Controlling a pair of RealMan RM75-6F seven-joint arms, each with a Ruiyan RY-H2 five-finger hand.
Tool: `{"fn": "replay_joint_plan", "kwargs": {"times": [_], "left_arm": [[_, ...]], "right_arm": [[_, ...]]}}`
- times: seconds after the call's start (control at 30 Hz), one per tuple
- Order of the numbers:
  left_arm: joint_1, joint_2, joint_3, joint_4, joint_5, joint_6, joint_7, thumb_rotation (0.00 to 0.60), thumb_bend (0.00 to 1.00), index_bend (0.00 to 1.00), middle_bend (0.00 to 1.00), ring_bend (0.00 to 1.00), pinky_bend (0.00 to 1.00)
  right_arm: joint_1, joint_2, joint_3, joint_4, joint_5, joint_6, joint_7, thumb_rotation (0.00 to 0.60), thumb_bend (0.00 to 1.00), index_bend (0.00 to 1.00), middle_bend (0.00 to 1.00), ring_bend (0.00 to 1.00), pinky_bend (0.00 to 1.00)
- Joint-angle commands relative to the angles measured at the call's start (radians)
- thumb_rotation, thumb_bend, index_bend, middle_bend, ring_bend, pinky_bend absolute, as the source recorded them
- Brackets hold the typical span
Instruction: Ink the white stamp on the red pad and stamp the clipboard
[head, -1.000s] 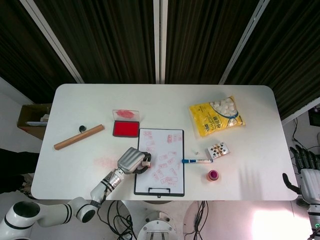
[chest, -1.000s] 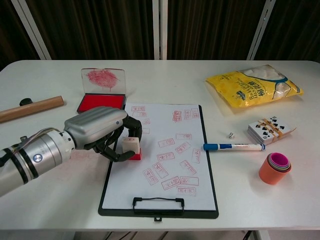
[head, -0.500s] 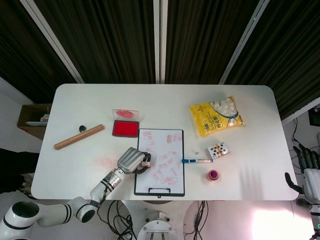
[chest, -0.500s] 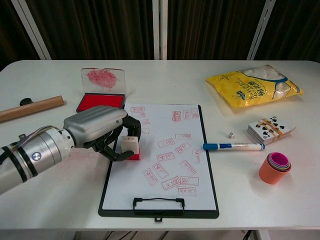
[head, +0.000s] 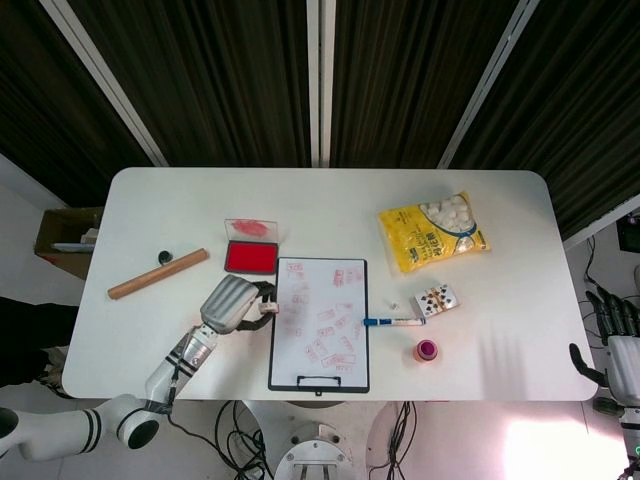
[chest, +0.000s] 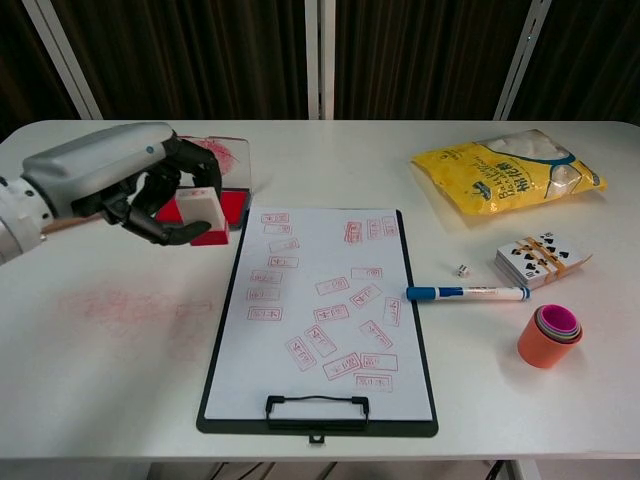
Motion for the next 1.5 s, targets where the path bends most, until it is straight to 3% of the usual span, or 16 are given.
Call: {"fn": "replay_joint_plan", "kwargs": {"times": [0.03,0.33,0.73,1.1,1.27,1.5], "left_arm": [[0.065,0.042,0.047,0.020,0.006,0.048,-0.068,0.600,0.48,0.73,0.73,0.76,0.75],[0.174,-0.003,0.138,0.232,0.073,0.141,-0.259,0.600,0.48,0.73,0.73,0.76,0.75],[0.192,-0.115,0.148,0.443,0.090,0.101,-0.310,0.600,0.48,0.70,0.70,0.75,0.74],[0.199,-0.154,0.138,0.531,0.108,0.114,-0.366,0.600,0.47,0.63,0.66,0.74,0.74],[0.195,-0.153,0.142,0.540,0.117,0.105,-0.375,0.600,0.46,0.55,0.57,0.74,0.74],[0.196,-0.157,0.141,0.555,0.126,0.111,-0.385,0.600,0.45,0.48,0.52,0.74,0.74]], "right_arm": [[0.002,0.000,0.000,0.000,-0.002,-0.001,-0.001,0.600,0.30,0.00,0.00,0.00,0.00],[0.007,0.004,-0.003,-0.021,-0.012,-0.001,-0.025,0.600,0.30,0.00,0.00,0.00,0.00],[-0.007,0.018,-0.003,-0.039,-0.005,0.019,-0.033,0.600,0.30,0.00,0.00,0.00,0.00],[-0.010,0.023,-0.003,-0.051,-0.002,0.018,-0.044,0.600,0.30,0.00,0.00,0.00,0.00],[-0.010,0.025,-0.002,-0.058,-0.003,0.019,-0.050,0.600,0.30,0.00,0.00,0.00,0.00],[-0.009,0.029,-0.003,-0.062,0.003,0.010,-0.055,0.600,0.30,0.00,0.00,0.00,0.00]]}}
